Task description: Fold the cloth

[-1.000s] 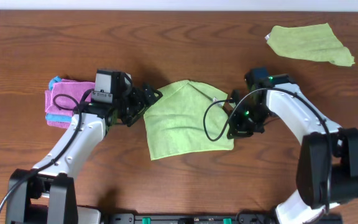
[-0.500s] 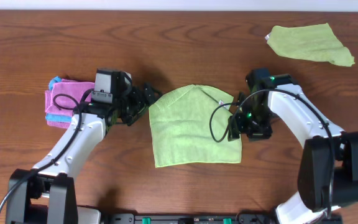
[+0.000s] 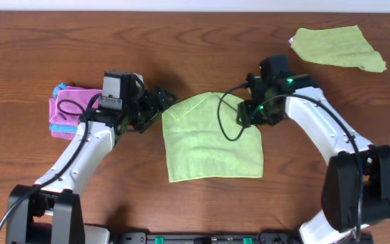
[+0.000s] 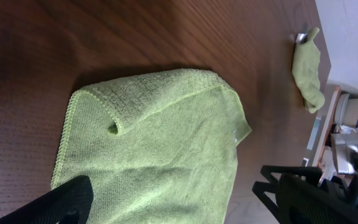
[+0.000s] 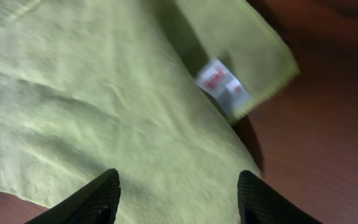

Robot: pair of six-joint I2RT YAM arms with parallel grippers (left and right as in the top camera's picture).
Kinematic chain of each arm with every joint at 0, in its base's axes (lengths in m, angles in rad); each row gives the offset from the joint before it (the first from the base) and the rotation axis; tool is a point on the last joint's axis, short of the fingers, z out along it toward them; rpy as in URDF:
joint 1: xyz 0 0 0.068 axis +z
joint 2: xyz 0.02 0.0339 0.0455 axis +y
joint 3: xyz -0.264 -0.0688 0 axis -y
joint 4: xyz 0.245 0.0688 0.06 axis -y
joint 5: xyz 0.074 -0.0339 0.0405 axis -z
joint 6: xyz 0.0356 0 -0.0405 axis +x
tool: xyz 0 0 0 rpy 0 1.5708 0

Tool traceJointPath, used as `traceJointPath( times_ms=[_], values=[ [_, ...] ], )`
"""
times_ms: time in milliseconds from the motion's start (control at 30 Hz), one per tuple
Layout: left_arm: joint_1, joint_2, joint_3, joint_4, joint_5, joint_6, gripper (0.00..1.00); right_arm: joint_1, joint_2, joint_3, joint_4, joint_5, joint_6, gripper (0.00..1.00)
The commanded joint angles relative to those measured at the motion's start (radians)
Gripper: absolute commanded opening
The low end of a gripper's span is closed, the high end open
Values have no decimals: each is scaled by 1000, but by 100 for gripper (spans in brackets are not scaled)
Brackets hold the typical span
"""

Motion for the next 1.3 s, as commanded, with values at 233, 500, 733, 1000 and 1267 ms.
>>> traceJointPath(
  times_ms=[233, 500, 733, 1000, 1267],
  values=[
    [-106, 25, 27, 5, -197, 15, 96, -22, -25, 121, -54, -18, 2, 61],
    [-108, 124, 27, 18, -195, -42, 97, -35, -25, 230, -146, -18, -6, 59],
    [-108, 182, 27, 122, -161, -112, 98, -35, -25, 250, -177, -18, -6, 58],
    [-109, 226, 27, 188, -159, -181, 99, -35, -25, 250, -184, -18, -9, 55],
    [-128, 279, 27, 290, -156, -248, 91, -35, -25, 250, -185, -18, -9, 50]
  ],
)
